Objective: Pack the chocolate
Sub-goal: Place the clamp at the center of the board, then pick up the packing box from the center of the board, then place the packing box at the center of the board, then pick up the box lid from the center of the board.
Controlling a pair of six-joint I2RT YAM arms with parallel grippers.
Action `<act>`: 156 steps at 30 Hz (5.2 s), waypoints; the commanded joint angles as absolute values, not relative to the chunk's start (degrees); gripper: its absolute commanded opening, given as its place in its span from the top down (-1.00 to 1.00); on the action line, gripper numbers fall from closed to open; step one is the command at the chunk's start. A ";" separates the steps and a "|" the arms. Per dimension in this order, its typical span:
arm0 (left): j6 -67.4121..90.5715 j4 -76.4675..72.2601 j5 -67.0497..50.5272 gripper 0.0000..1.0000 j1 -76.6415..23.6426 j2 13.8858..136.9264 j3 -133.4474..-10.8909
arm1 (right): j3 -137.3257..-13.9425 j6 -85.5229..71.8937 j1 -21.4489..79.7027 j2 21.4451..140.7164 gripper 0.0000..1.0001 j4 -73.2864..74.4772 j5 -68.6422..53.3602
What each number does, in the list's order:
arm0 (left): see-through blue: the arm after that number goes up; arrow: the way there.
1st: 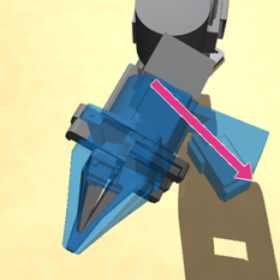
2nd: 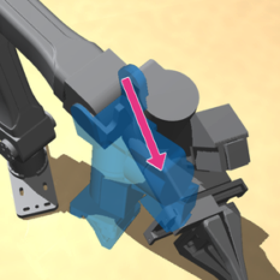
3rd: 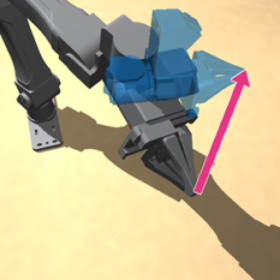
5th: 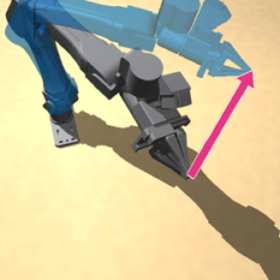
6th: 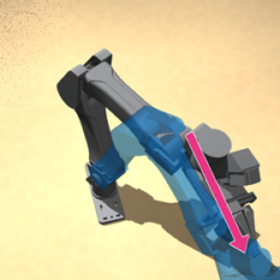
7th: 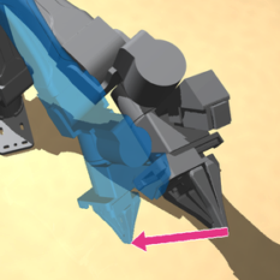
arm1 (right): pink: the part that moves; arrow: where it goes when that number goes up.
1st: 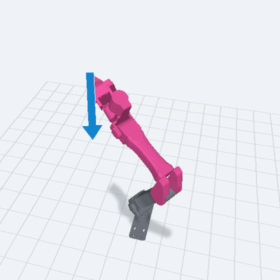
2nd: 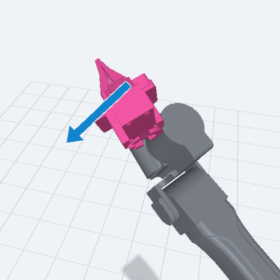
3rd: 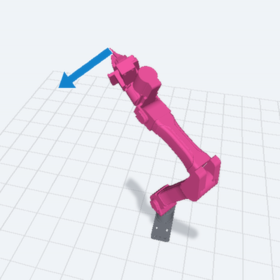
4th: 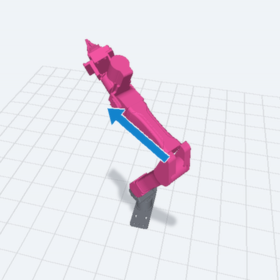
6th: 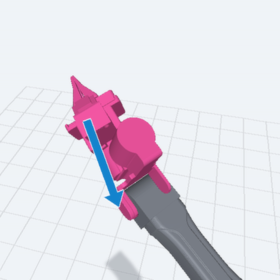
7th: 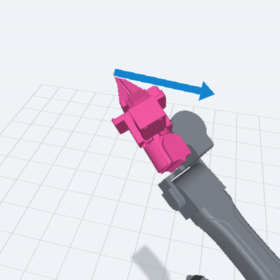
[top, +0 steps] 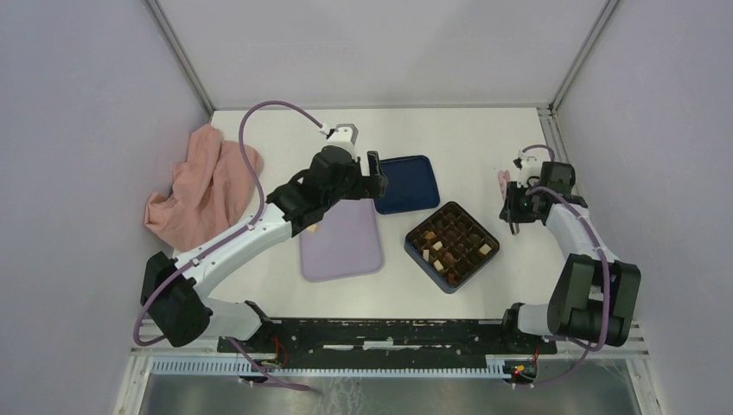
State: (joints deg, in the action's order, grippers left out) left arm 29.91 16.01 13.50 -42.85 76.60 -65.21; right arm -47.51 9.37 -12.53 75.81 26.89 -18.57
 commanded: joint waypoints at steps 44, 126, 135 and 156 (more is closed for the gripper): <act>25.61 13.60 16.27 -0.90 -42.78 72.28 -63.58 | -64.47 48.03 -1.02 86.96 -0.31 41.57 -38.91; 32.95 10.67 13.40 -0.92 -41.97 74.48 -61.71 | -68.43 50.67 15.38 94.85 0.37 45.46 -28.93; 34.18 11.46 11.53 -0.90 -40.92 78.01 -63.49 | -81.46 37.43 12.67 96.94 -0.02 39.80 -33.88; 35.54 10.19 14.43 -0.90 -40.09 76.63 -63.48 | -86.84 -2.05 14.95 118.07 0.36 21.45 -8.50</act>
State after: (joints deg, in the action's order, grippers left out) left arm 33.32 11.79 13.08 -40.25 77.91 -62.39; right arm -82.96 0.80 15.00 115.96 22.37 -11.70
